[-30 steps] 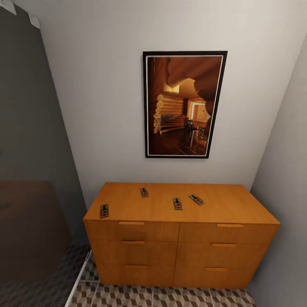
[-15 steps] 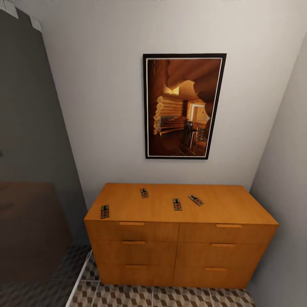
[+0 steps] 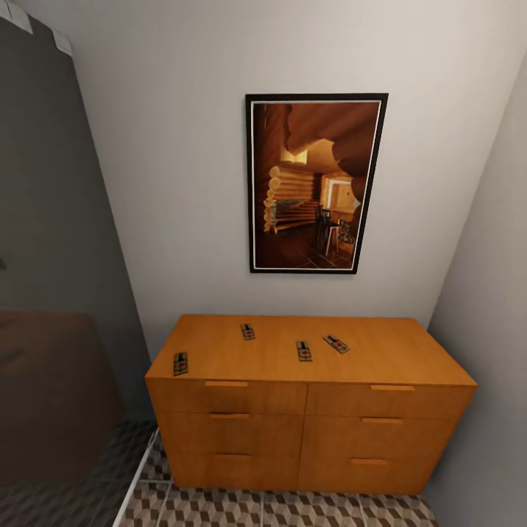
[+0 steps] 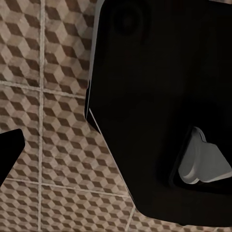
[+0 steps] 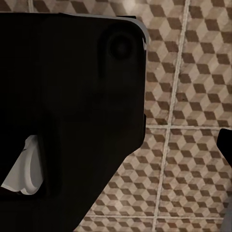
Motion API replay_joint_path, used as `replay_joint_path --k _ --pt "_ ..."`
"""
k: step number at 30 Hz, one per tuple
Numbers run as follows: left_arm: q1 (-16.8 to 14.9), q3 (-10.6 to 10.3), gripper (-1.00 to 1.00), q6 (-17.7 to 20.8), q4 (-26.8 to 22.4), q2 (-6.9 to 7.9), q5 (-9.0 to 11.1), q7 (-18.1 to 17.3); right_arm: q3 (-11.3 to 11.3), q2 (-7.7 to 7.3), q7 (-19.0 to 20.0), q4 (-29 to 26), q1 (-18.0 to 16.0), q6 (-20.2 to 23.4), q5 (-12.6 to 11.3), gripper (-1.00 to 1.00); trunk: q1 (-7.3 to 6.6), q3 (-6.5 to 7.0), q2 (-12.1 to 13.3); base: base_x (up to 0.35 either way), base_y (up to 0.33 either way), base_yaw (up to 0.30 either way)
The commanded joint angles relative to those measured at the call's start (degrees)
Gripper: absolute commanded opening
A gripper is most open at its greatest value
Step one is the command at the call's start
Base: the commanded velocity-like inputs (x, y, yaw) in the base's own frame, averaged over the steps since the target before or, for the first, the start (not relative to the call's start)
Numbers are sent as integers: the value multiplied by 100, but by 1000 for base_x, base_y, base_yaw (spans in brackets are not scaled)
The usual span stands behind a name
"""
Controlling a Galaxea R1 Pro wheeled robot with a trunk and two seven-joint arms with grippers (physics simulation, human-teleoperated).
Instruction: Take the four mousetraps from the cabinet in the bathroom and place them on the bathroom floor. Make sure all four end up on the same floor surface, and ensure that at least two of them are either under or directly next to the same bathroom sink.
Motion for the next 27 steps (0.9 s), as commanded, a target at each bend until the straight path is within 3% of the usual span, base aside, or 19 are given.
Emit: replay_joint_path --k 1,27 --pt "-1 23 100 -5 2 0 37 2 2 0 2 7 -2 -20 2 100 2 -2 -4 0 0 0" --pt "1 42 100 -6 2 6 37 2 2 -16 2 10 -2 -29 -4 100 2 -2 -4 0 0 0"
